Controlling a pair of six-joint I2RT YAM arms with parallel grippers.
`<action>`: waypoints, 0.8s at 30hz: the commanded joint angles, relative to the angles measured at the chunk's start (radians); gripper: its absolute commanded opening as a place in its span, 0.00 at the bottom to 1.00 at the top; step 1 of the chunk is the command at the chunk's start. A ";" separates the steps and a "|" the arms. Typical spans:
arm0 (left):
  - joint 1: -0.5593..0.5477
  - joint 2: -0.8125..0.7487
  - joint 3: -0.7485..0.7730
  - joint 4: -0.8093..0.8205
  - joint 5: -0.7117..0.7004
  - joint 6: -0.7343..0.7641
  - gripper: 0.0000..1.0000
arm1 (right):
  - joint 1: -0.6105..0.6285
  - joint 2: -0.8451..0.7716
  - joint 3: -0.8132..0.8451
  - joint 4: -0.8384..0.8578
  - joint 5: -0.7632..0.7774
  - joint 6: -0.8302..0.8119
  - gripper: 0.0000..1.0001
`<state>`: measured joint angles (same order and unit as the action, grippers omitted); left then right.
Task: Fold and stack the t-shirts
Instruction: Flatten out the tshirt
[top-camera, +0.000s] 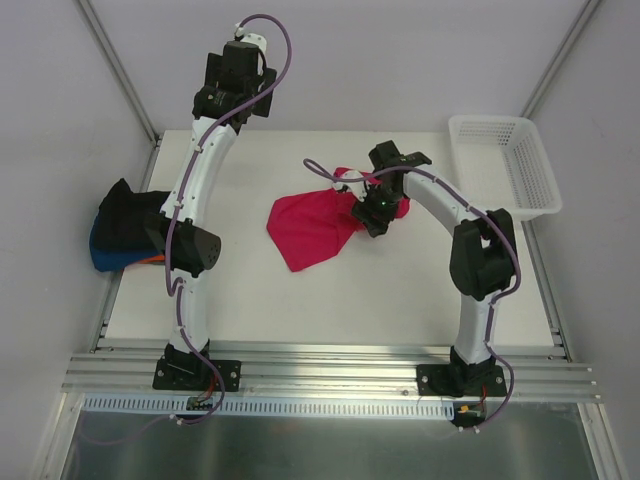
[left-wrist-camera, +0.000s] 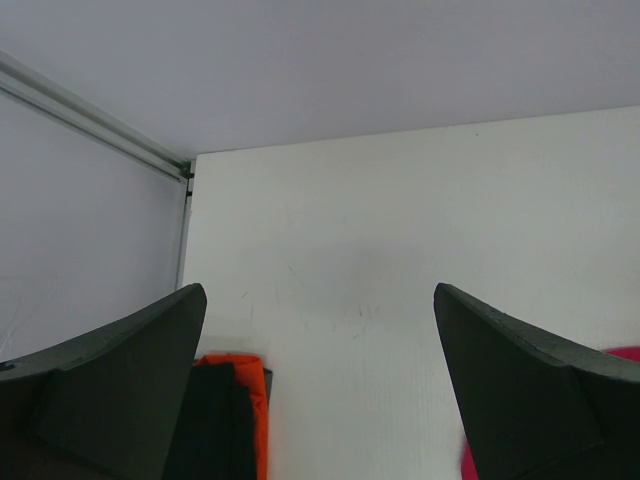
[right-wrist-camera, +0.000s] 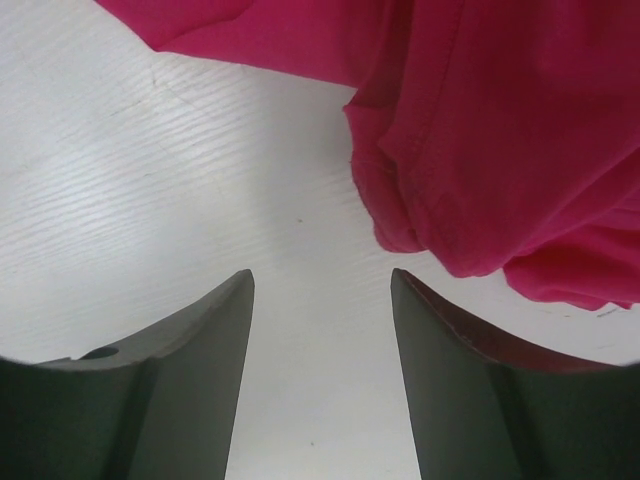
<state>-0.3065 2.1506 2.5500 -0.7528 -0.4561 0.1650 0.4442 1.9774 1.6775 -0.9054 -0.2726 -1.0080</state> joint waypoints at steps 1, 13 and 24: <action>0.003 -0.041 0.007 0.023 -0.021 -0.002 0.99 | 0.011 0.008 0.002 0.062 0.045 -0.063 0.61; 0.003 -0.032 0.006 0.026 -0.007 -0.005 0.99 | 0.008 0.093 -0.006 0.177 0.136 -0.080 0.59; 0.001 -0.021 0.012 0.029 -0.010 -0.009 0.99 | -0.034 0.092 0.166 0.200 0.216 0.037 0.02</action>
<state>-0.3065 2.1506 2.5500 -0.7525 -0.4553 0.1646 0.4446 2.1010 1.6878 -0.6975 -0.0666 -1.0447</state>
